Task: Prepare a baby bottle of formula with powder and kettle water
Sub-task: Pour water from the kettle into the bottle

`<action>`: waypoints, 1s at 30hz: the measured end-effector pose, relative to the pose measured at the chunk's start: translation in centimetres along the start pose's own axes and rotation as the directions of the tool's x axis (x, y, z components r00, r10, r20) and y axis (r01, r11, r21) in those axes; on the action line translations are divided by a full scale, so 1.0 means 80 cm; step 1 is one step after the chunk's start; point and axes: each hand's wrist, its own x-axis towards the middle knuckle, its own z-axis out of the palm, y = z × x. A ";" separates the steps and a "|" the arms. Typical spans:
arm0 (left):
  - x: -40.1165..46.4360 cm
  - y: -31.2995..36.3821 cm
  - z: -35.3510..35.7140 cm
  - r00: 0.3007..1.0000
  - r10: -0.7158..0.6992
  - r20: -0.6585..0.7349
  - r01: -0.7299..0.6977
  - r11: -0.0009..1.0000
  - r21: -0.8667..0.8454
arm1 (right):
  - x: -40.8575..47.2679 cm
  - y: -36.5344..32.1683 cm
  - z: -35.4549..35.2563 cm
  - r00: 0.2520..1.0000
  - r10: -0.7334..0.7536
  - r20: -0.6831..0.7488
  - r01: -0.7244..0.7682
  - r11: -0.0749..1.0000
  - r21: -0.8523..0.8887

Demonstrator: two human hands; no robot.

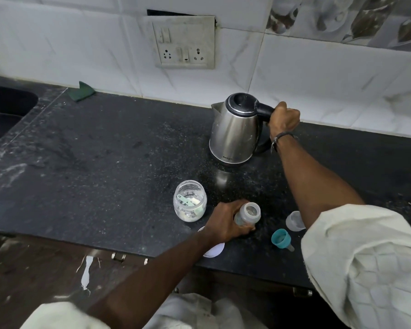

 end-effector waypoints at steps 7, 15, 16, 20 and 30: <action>0.000 -0.001 0.001 1.000 -0.007 0.009 0.007 1.000 -0.002 | 0.008 0.006 -0.006 0.997 0.018 0.076 -0.018 1.000 -0.001; 0.001 -0.002 0.001 1.000 -0.001 0.031 0.001 1.000 -0.010 | 0.003 0.008 -0.035 0.990 0.023 0.137 -0.020 0.999 -0.025; 0.001 -0.003 0.001 1.000 0.001 0.032 0.000 1.000 -0.010 | -0.002 0.011 -0.039 0.994 0.030 0.107 -0.030 1.000 0.001; 0.002 -0.004 0.000 0.999 0.007 0.035 -0.006 1.000 -0.008 | -0.026 0.031 -0.062 0.999 0.016 -0.032 -0.012 0.991 0.134; 0.001 -0.005 0.000 0.999 0.039 0.031 -0.039 0.999 -0.001 | -0.118 0.120 -0.164 0.908 -0.292 0.302 0.393 0.844 -0.365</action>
